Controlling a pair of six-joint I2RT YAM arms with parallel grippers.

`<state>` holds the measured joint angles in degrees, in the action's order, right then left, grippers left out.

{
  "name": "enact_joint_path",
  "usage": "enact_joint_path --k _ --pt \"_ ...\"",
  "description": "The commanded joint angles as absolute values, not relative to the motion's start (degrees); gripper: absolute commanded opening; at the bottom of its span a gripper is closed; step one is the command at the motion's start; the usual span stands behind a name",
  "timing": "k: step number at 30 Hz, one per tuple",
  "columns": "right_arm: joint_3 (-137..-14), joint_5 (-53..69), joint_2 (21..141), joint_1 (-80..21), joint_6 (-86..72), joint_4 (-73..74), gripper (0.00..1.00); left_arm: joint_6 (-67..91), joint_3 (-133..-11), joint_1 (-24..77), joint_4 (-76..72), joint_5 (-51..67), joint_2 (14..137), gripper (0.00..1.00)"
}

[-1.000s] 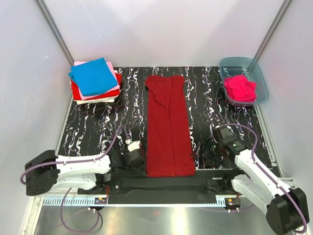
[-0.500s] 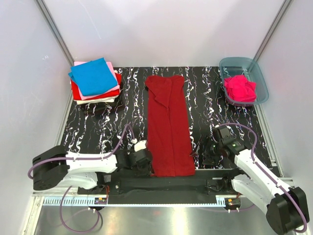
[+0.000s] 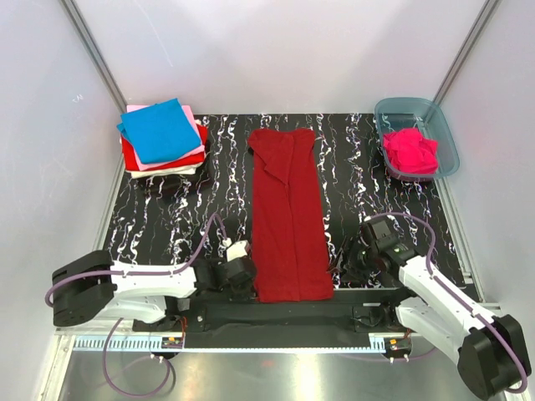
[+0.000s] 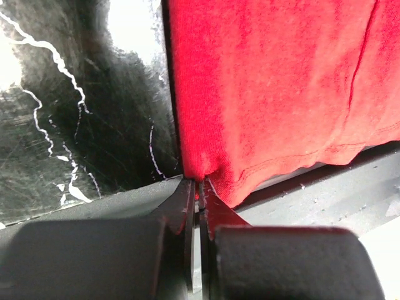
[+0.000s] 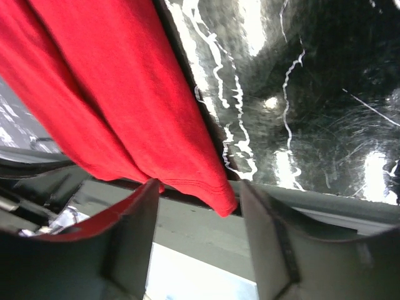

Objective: Fold and stack the t-shirts
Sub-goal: Fold the tshirt

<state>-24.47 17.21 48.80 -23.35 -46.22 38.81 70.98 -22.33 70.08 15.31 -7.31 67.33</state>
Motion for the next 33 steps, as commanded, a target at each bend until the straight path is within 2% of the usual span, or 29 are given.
enact_joint_path --k 1,6,19,23,24,27,33 --pt "-23.03 17.23 50.0 -25.57 -47.02 36.13 0.59 70.57 -24.61 70.4 13.8 -9.23 67.77 0.0" --pt "-24.52 15.39 53.69 -29.08 -47.11 35.42 0.49 71.63 -22.59 70.4 13.71 -10.37 64.17 0.0" --pt "-26.19 11.34 58.26 -38.32 -48.69 36.65 0.4 72.51 -21.53 70.4 13.8 -10.72 62.14 0.0" --pt "-27.07 10.46 60.38 -39.64 -48.43 36.3 0.31 72.77 -21.01 70.31 13.8 -11.07 61.09 0.0" --pt "-26.9 10.37 60.03 -39.9 -48.51 36.3 0.21 72.77 -21.01 70.4 13.97 -11.16 61.0 0.0" --pt "-26.19 10.02 57.76 -39.9 -49.22 36.39 0.01 73.21 -21.35 70.4 15.63 -11.34 60.3 0.0" --pt "-27.85 10.45 54.94 -39.99 -49.13 38.41 0.0 74.53 -25.57 70.4 23.89 -12.66 57.57 0.0"
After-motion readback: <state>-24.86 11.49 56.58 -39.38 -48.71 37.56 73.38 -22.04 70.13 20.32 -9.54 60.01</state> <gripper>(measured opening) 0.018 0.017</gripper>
